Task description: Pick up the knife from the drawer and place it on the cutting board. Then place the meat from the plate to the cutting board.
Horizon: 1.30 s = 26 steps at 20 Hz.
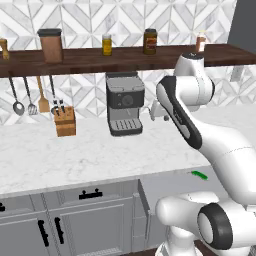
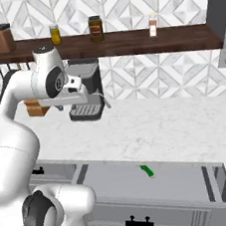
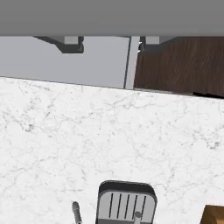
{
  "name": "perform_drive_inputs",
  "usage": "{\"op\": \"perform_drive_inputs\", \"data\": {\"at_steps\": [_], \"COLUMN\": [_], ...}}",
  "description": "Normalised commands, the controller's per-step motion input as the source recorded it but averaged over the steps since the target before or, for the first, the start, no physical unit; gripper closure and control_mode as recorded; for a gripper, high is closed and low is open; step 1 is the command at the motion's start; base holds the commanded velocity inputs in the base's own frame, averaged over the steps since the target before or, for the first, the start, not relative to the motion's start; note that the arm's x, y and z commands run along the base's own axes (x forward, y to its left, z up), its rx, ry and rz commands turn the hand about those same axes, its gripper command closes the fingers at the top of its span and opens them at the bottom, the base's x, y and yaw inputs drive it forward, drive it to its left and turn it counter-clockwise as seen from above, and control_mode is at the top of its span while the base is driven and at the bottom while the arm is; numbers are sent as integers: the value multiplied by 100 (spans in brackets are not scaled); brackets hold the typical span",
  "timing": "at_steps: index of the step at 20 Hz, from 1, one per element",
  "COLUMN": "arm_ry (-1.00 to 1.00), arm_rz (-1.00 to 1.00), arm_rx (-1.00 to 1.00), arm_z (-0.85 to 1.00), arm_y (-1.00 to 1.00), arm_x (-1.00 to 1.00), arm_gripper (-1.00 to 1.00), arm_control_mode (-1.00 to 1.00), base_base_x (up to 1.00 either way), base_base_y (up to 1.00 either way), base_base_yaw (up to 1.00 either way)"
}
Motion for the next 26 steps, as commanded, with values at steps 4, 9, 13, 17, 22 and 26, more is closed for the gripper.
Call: {"op": "perform_drive_inputs", "data": {"at_steps": [4,9,13,17,22,26], "arm_ry": [0,0,0,0,0,0], "arm_rz": [0,0,0,0,0,0], "arm_rx": [0,0,0,0,0,0], "arm_z": [0,0,0,0,0,0], "arm_y": [0,0,0,0,0,0], "arm_x": [0,0,0,0,0,0], "arm_gripper": [-100,-100,-100,-100,-100,-100], "arm_control_mode": [100,100,100,100,100,100], "base_base_x": [-36,-68,-18,1,0,3], "base_base_y": [4,25,56,67,37,27], "base_base_yaw": [-4,-22,-27,-17,-13,-20]}}
